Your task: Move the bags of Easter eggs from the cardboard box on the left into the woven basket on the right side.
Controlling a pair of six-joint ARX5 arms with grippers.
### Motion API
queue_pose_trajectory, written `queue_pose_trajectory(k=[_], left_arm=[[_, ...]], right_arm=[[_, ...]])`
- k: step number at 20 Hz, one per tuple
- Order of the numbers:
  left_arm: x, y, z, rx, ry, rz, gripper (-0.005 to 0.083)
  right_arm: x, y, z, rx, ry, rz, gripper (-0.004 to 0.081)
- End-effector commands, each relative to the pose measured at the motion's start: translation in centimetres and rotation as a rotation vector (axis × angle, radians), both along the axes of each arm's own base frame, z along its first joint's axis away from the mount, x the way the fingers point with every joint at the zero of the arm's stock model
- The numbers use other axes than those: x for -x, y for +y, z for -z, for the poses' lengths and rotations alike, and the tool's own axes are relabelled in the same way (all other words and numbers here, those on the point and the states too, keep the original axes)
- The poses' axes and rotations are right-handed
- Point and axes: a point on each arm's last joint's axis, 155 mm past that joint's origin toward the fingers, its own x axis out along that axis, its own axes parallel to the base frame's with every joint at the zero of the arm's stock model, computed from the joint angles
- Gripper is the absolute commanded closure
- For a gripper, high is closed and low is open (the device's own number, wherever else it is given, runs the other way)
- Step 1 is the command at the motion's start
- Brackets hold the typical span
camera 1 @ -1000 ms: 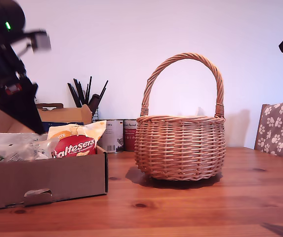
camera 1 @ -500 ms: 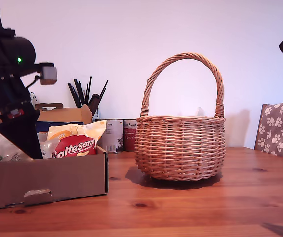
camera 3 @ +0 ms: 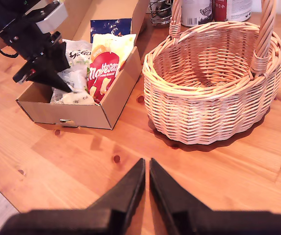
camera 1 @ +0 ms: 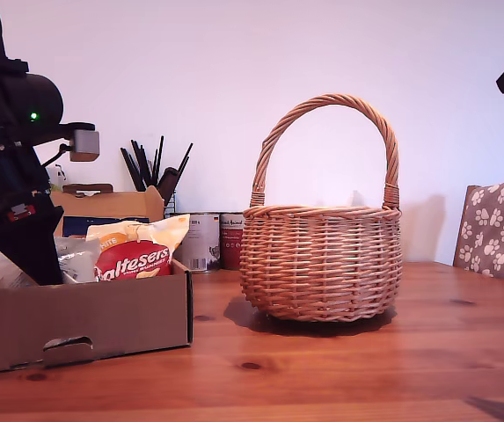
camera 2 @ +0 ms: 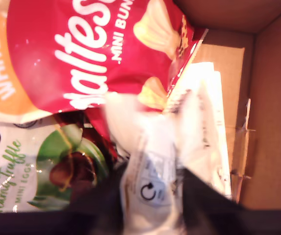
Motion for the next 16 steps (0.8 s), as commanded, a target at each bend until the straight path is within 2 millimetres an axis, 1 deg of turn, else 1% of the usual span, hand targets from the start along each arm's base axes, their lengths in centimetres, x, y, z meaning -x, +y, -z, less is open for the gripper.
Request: queue_pose_trajectory(k=[1, 5, 8, 10, 13, 16], left_arm=[[0.3, 0.1, 1.0, -0.007, 0.027, 0.005, 0.07], [0.6, 0.1, 0.2, -0.022, 0.036, 0.011, 0.07], [0.3, -0.2, -1.6, -0.031, 0.015, 0.019, 0.0702], [-0.5, -0.8, -3.4, -0.02, -0.019, 0.021, 0.0703], [-2.2, -2.1, -7.0, 0.015, -0.076, -0.007, 0.0702], [-3.0, -4.8, -10.9, 0.1, -0.112, -0.015, 0.0702]], right_arm=[[0.1, 0.2, -0.5, -0.005, -0.018, -0.012, 0.0783], [0.1, 0.2, -0.5, -0.005, -0.017, -0.011, 0.0783], [0.1, 0.2, -0.5, -0.005, -0.018, -0.012, 0.0783], [0.1, 0.2, -0.5, -0.005, -0.017, -0.011, 0.0783], [0.1, 0.2, -0.5, -0.005, -0.018, -0.011, 0.0783], [0.1, 0.2, -0.5, -0.005, -0.017, -0.011, 0.0783]])
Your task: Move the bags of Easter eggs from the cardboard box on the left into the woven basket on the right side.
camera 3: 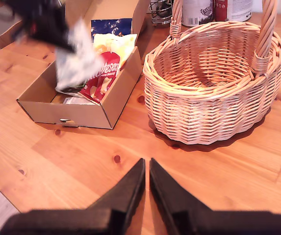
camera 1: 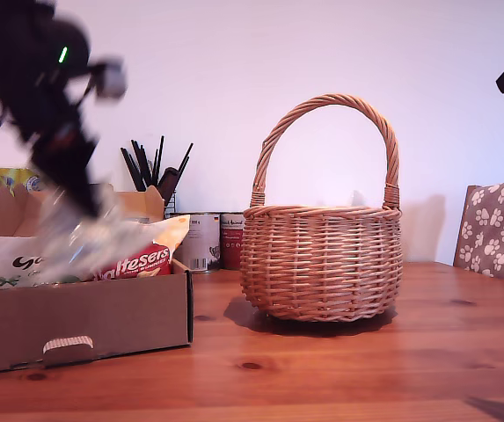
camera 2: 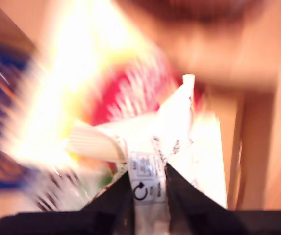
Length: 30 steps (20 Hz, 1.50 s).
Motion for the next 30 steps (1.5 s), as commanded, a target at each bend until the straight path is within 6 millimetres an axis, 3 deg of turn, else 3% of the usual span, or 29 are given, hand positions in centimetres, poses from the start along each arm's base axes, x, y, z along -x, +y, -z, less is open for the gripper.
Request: queue_pose_trajectory(k=[1, 5, 14, 16, 19, 26, 30], left_arm=[[0.3, -1.6, -2.3, 0.049, -0.026, 0.018, 0.0702], [0.4, -6.6, -6.6, 0.207, -0.087, 0.102, 0.0702], [-0.2, -17.7, -12.5, 0.467, -0.318, 0.234, 0.0702], [-0.5, -19.5, -12.1, 0.492, -0.34, 0.256, 0.0702], [-1.6, -20.9, -10.0, 0.475, -0.35, 0.253, 0.0702], [-3.3, -21.9, -4.0, 0.408, -0.29, 0.223, 0.0702], [-2.8, -22.2, -3.8, 0.413, -0.265, 0.214, 0.0699]], right_arm=[[0.1, 0.2, -0.5, -0.005, -0.017, -0.011, 0.0783], [0.0, 0.2, -0.5, -0.005, -0.017, -0.011, 0.0783], [0.0, 0.2, -0.5, -0.005, -0.017, -0.011, 0.0783], [0.1, 0.2, -0.5, -0.005, -0.017, -0.011, 0.0783], [0.1, 0.2, -0.5, -0.005, -0.017, -0.011, 0.0783], [0.1, 0.2, -0.5, -0.006, -0.017, -0.011, 0.0783], [0.1, 0.2, -0.5, -0.006, -0.017, -0.011, 0.0783]])
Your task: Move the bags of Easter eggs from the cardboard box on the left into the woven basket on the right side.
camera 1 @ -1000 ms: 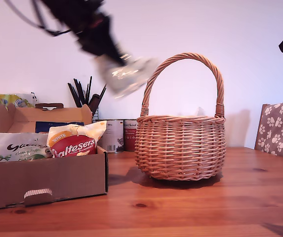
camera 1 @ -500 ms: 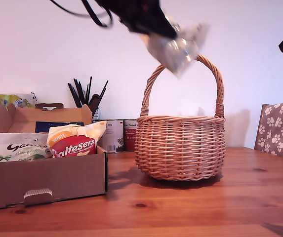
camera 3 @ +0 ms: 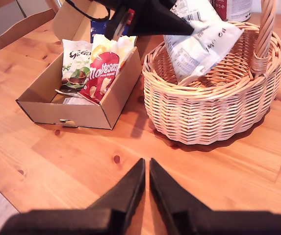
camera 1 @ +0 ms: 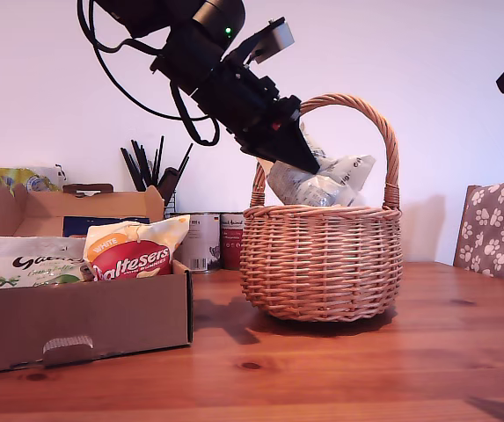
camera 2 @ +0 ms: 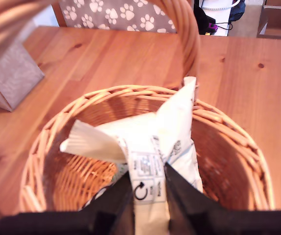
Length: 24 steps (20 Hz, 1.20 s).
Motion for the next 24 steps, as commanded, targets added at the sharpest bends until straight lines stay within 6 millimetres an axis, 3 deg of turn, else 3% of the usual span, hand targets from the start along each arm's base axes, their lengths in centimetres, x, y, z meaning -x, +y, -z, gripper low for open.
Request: queue_pose_trajectory(k=[1, 5, 7, 9, 13, 16, 19, 24], left_arm=[[0.4, -0.5, -0.4, 0.016, 0.013, -0.002, 0.0699], [1.0, -0.1, 0.5, -0.006, 0.061, -0.008, 0.0658], [1.1, -0.3, 0.5, -0.006, 0.058, -0.007, 0.0504], [0.7, -0.2, 0.4, -0.011, 0.045, -0.021, 0.0422], [0.7, -0.3, 0.5, -0.019, 0.034, -0.029, 0.0415], [0.6, 0.2, 0.4, -0.038, 0.028, -0.05, 0.048], [1.4, 1.7, 0.3, -0.093, 0.062, -0.083, 0.0811], [1.9, 5.0, -1.7, -0.137, 0.09, -0.194, 0.0796]], right_arm=[[0.1, 0.2, -0.5, -0.006, -0.017, -0.011, 0.0783], [0.1, 0.2, -0.5, -0.006, -0.017, -0.011, 0.0783], [0.1, 0.2, -0.5, -0.006, -0.017, -0.011, 0.0783], [0.1, 0.2, -0.5, -0.006, -0.017, -0.012, 0.0783], [0.1, 0.2, -0.5, -0.006, -0.017, -0.011, 0.0783], [0.1, 0.2, -0.5, -0.006, -0.017, -0.011, 0.0783], [0.1, 0.2, -0.6, -0.006, -0.017, -0.011, 0.0783], [0.1, 0.2, -0.5, -0.005, -0.017, -0.011, 0.0783]])
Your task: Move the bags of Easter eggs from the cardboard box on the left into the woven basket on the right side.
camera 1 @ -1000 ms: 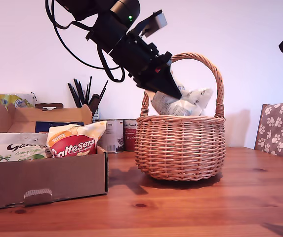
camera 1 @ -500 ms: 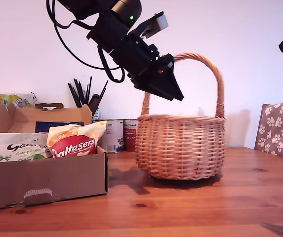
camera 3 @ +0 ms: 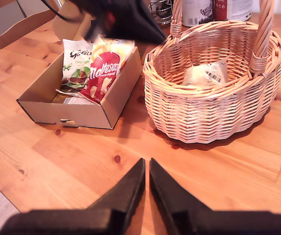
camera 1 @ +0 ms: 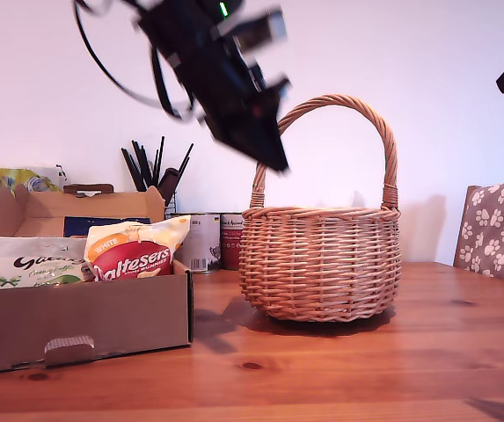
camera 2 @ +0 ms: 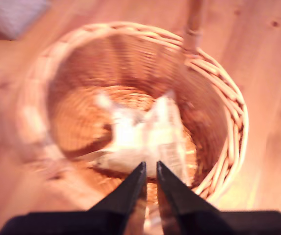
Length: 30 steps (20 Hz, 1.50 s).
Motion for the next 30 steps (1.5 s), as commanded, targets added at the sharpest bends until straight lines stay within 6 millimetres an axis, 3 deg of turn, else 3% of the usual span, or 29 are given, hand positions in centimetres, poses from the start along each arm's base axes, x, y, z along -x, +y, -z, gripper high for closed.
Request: queue_pose_trajectory(k=[1, 5, 10, 15, 18, 19, 20, 22, 23, 30], left_arm=[[0.0, 0.9, -1.9, 0.018, -0.02, -0.026, 0.0796], [0.0, 3.7, -3.8, 0.034, -0.034, -0.047, 0.0796], [0.4, 8.9, -4.5, 0.066, -0.048, -0.098, 0.0796], [2.2, 14.2, -4.3, 0.137, -0.074, -0.065, 0.0796], [1.7, 17.3, -3.6, 0.134, -0.028, -0.125, 0.0791], [1.7, 17.6, -3.3, 0.129, -0.022, -0.123, 0.0749], [1.8, 17.5, -3.3, 0.141, -0.016, -0.114, 0.0614], [1.3, 17.7, -2.7, 0.123, -0.02, -0.122, 0.0215], [1.1, 17.9, -2.6, 0.094, -0.046, -0.105, 0.0118], [-1.4, 18.1, -2.6, 0.055, -0.102, -0.095, 0.0113]], right_arm=[[0.1, 0.2, -0.5, -0.005, -0.016, -0.011, 0.0783], [0.0, 0.1, -0.5, -0.003, -0.016, -0.008, 0.0783], [0.1, 0.1, -0.5, -0.002, -0.014, -0.008, 0.0783], [0.1, 0.1, -0.3, 0.0, -0.007, -0.008, 0.0783], [0.2, 0.1, -0.2, 0.001, -0.002, -0.008, 0.0783], [0.2, 0.1, -0.1, 0.002, 0.0, -0.008, 0.0783], [0.2, 0.1, -0.1, 0.003, 0.003, -0.008, 0.0783], [0.2, 0.1, -0.1, 0.003, 0.003, -0.008, 0.0783], [0.2, 0.1, 0.0, 0.003, 0.004, -0.008, 0.0783], [0.2, 0.1, 0.2, 0.006, 0.012, -0.008, 0.0783]])
